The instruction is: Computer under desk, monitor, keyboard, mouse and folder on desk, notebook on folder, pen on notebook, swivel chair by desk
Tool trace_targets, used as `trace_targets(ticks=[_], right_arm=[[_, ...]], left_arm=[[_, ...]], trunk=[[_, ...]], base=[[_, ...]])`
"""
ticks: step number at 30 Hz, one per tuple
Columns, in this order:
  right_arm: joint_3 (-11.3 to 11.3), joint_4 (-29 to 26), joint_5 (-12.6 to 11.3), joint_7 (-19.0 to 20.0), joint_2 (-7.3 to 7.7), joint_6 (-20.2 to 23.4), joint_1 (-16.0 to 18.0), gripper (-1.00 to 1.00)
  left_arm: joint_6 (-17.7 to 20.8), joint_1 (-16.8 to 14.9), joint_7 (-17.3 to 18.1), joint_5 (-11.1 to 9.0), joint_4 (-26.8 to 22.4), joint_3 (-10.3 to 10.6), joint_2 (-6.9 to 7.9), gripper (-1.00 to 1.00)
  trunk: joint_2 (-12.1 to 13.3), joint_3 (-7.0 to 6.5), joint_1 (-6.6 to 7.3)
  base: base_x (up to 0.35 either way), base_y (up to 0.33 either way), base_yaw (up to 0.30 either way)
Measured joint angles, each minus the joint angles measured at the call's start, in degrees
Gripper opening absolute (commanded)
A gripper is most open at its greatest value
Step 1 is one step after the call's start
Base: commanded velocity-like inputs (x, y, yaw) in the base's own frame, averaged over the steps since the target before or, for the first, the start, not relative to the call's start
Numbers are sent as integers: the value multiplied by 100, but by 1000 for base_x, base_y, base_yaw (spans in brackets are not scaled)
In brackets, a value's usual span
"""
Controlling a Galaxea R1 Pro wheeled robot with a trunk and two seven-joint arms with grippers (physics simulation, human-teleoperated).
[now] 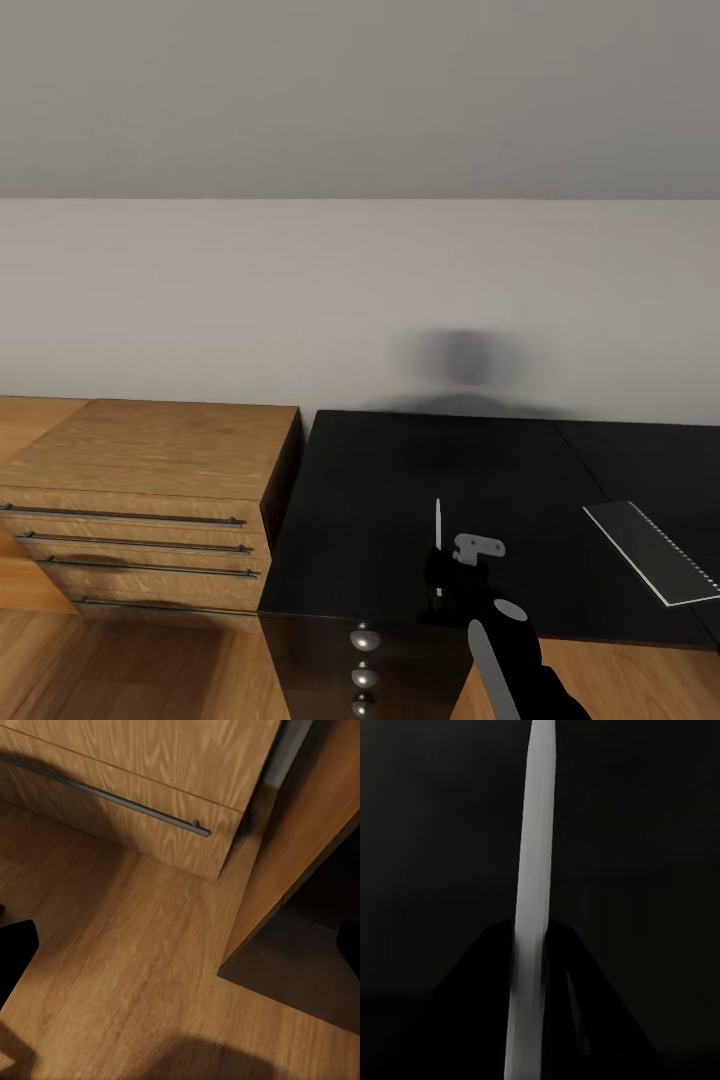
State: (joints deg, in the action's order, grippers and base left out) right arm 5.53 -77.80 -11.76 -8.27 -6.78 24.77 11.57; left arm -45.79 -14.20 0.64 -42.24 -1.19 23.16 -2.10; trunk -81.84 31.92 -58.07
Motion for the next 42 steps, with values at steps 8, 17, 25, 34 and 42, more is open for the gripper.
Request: trace_targets(ticks=[8, 17, 25, 34, 42], right_arm=[[0, -1, -1, -8, 0, -7, 0, 100], [0, -6, -3, -9, 0, -9, 0, 100], [0, -7, -3, -8, 0, -9, 0, 100], [0, -7, -3, -7, 0, -9, 0, 100], [0, -40, -3, -7, 7, -9, 0, 100]], left_arm=[[0, 0, 0, 0, 0, 0, 0, 100], [0, 0, 0, 0, 0, 0, 0, 100], [0, 0, 0, 0, 0, 0, 0, 100], [2, 0, 0, 0, 0, 0, 0, 100], [1, 0, 0, 0, 0, 0, 0, 100]], trunk=[[0, 0, 0], [0, 0, 0], [0, 0, 0], [0, 0, 0], [0, 0, 0]], base=[[0, 0, 0], [0, 0, 0], [0, 0, 0], [0, 0, 0], [-7, 0, 0]])
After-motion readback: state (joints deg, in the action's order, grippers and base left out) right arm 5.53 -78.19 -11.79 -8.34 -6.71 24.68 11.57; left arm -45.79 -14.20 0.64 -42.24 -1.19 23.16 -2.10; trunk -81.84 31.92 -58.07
